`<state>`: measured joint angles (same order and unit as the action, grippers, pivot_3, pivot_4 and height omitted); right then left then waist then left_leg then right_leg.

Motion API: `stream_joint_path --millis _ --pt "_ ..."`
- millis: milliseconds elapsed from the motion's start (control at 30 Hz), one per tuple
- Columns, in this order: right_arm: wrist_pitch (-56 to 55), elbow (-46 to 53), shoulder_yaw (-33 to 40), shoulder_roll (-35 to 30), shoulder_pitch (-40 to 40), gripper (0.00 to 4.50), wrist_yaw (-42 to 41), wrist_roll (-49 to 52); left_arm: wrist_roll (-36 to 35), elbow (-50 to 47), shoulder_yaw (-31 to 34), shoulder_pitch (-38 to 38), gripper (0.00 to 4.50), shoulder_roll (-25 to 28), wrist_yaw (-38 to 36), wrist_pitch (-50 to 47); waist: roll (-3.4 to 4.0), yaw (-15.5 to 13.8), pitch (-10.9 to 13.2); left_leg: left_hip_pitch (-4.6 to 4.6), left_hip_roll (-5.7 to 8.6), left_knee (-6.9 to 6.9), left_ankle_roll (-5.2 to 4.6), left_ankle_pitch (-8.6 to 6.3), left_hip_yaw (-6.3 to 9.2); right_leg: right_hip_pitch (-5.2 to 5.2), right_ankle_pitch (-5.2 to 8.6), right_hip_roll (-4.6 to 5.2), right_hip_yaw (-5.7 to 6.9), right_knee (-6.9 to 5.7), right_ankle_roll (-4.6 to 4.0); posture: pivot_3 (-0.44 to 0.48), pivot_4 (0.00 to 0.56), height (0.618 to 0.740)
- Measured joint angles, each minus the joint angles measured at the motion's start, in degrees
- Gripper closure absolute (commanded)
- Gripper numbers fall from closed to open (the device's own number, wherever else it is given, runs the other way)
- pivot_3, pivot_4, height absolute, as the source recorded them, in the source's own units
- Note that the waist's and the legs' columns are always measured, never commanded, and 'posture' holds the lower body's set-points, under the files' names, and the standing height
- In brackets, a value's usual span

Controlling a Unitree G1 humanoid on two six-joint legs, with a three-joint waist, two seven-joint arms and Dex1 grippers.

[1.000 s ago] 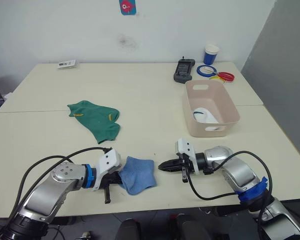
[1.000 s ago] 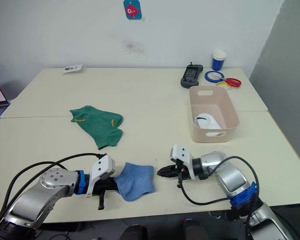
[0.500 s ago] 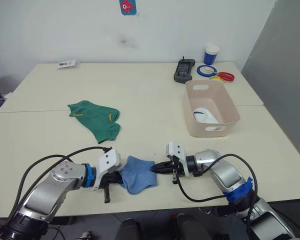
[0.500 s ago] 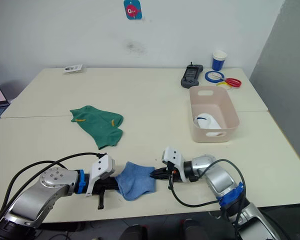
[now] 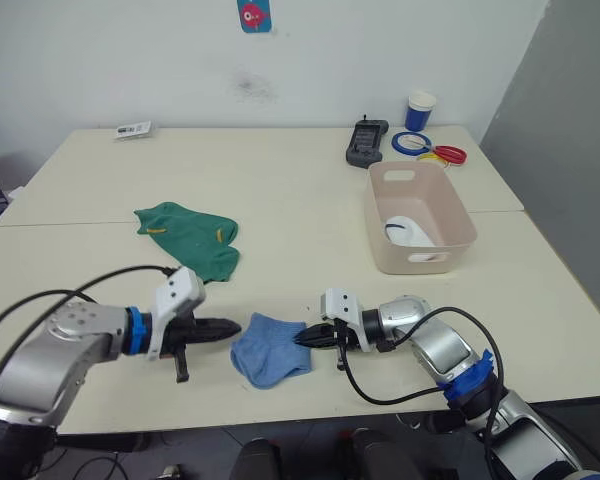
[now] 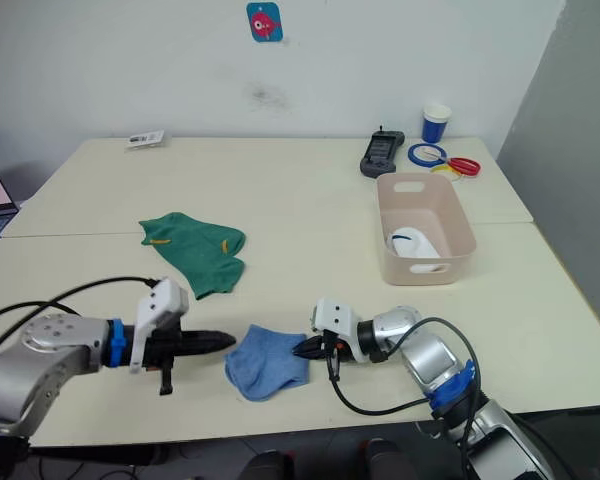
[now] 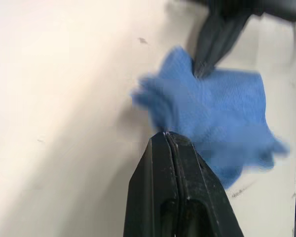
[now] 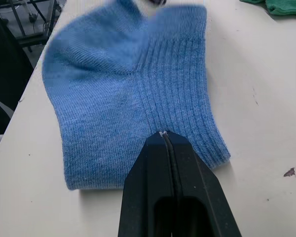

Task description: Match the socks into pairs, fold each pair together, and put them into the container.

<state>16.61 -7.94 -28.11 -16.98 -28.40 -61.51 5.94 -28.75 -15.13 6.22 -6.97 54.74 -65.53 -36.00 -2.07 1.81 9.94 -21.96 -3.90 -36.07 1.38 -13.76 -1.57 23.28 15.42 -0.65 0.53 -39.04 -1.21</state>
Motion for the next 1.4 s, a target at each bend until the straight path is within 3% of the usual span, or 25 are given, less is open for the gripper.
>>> stream_joint_path --millis 167,333,467,700,867,1167,1400 --pt "-0.04 -0.2 0.01 0.09 -0.4 4.48 0.02 -0.2 -3.57 -0.49 2.14 -4.6 4.5 0.36 -0.22 -2.89 0.0 0.05 0.0 0.02 -0.01 0.02 0.0 0.0 -0.01 -0.01 0.01 -0.02 -0.02 0.0 -0.02 0.0 0.15 0.74" --pt "0.18 -0.18 0.02 0.13 -0.54 4.48 0.08 -0.2 -4.99 -8.08 -1.17 -2.2 4.5 0.05 -0.15 -4.14 0.01 0.12 0.0 0.07 -0.02 0.03 0.0 0.0 -0.09 -0.02 0.01 -0.02 -0.14 -0.01 -0.02 0.0 0.15 0.74" --pt "0.68 0.03 0.07 0.09 -0.58 4.48 0.17 -0.2 3.01 -7.01 -7.77 3.57 4.5 0.21 0.2 2.39 0.01 -0.05 0.0 0.08 -0.06 0.03 0.0 0.0 -0.03 -0.01 0.02 -0.03 -0.05 -0.03 -0.09 0.0 0.15 0.74" --pt "3.97 1.81 0.44 -0.11 -0.41 4.48 0.25 0.09 12.31 0.3 -11.97 4.07 4.5 -1.66 2.39 14.56 0.02 -0.15 -0.03 0.06 -0.04 0.04 0.0 0.0 -0.09 -0.01 0.04 0.0 -0.09 0.0 -0.12 0.0 0.15 0.74" --pt "18.88 6.22 5.3 0.26 -0.24 3.29 1.53 6.96 13.45 1.51 -12.6 4.17 4.5 -2.52 2.49 16.7 0.06 -0.22 -0.04 0.06 0.0 0.04 0.0 0.0 -0.09 -0.03 0.03 0.1 -0.07 -0.02 -0.11 0.0 0.15 0.74" --pt "50.24 14.3 11.98 -2.14 -2.82 0.12 5.76 19.58 13.51 1.97 -13.07 3.93 4.5 -3.44 2.44 16.71 0.13 -0.22 -0.05 0.03 0.12 0.07 0.0 -0.01 -0.06 -0.03 0.04 0.23 -0.05 0.02 -0.11 0.0 0.15 0.74" --pt "70.7 14.37 16.79 2.64 -4.92 0.03 13.11 24.81 13.51 1.74 -13.01 4.48 4.5 -3.6 2.55 16.48 0.22 -0.19 -0.13 0.02 0.14 0.09 -0.01 -0.01 -0.04 -0.03 0.04 0.24 -0.04 0.03 -0.11 0.0 0.15 0.74"
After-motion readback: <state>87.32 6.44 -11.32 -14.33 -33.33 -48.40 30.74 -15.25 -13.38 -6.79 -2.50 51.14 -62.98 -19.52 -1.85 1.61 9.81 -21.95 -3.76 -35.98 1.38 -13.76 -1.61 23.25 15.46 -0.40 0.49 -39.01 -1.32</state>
